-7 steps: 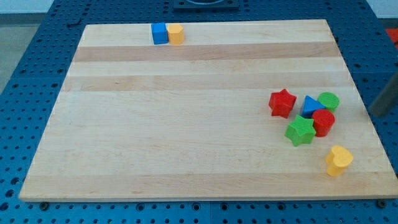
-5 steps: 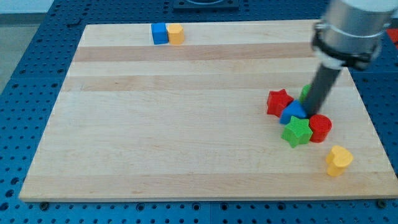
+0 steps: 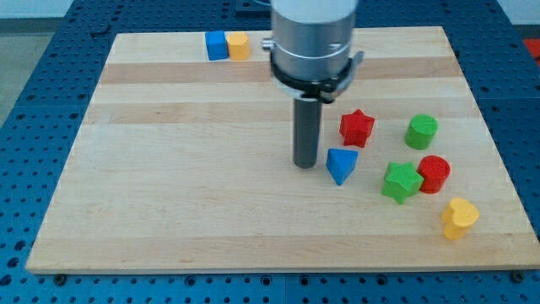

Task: Push the red star to yellow hexagon

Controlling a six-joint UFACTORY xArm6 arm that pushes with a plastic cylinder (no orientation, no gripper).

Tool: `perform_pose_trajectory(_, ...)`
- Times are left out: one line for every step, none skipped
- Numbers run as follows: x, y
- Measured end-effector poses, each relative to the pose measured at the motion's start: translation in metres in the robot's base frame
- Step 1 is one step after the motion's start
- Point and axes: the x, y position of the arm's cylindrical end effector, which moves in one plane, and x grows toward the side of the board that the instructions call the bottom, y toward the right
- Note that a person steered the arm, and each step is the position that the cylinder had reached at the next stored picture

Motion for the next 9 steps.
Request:
perform_pose_trajectory(-0.009, 0.039)
perform_pose_trajectory(-0.042, 0.055)
perform_pose_trajectory(-0.098, 0.057)
perform_pose_trajectory(-0.133, 0.057)
perform_pose_trajectory(-0.123, 0.057)
perform_pose_trajectory(-0.087, 0.057)
perform_pose_trajectory(-0.055, 0.058)
perform_pose_trajectory(-0.052, 0.095)
perform_pose_trajectory(-0.078, 0.121)
